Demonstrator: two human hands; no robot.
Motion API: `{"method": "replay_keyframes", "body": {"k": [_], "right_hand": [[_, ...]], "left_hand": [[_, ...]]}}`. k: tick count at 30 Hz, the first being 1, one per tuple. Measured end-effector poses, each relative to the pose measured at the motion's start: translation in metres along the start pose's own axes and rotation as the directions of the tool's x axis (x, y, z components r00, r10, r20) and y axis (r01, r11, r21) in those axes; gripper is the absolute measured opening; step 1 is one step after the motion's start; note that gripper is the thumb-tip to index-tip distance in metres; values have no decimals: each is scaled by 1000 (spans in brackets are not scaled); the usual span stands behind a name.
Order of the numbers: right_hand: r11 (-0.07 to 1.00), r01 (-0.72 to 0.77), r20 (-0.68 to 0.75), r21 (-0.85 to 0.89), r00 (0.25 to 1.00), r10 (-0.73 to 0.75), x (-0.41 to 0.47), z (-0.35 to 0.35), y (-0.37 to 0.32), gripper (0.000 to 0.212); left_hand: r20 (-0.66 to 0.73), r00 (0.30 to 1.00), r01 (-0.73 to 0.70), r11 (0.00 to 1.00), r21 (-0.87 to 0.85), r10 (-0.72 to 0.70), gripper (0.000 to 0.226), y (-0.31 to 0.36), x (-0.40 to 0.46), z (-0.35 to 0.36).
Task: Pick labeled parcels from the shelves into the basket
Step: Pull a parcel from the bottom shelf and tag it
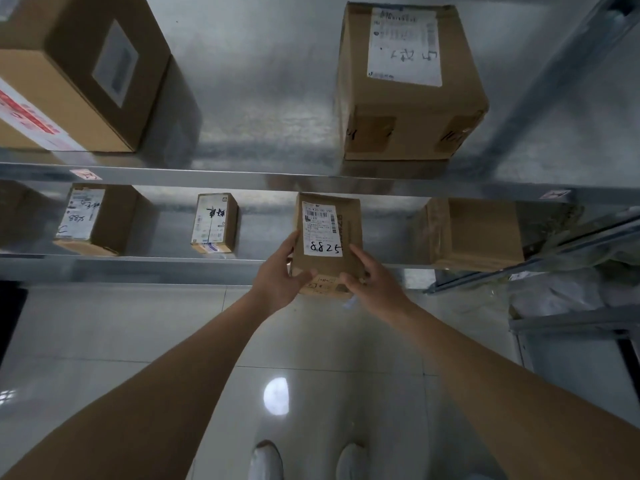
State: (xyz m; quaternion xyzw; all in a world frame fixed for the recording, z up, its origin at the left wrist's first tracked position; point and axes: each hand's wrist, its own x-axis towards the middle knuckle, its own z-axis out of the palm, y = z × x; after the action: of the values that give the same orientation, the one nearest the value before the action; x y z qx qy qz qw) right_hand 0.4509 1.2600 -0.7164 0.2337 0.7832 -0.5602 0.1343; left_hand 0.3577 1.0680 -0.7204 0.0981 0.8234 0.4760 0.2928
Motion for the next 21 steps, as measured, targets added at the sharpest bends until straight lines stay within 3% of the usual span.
{"method": "replay_keyframes", "body": {"k": [13,21], "right_hand": [[981,94,-144,-167,982,-118,98,35,44,71],[975,85,-111,-206,988,-109,116,30,41,72]], "left_hand": [[-63,998,9,992,128,-1,94,-59,92,11],[-81,997,13,991,132,-2,92,-57,104,8]]}}
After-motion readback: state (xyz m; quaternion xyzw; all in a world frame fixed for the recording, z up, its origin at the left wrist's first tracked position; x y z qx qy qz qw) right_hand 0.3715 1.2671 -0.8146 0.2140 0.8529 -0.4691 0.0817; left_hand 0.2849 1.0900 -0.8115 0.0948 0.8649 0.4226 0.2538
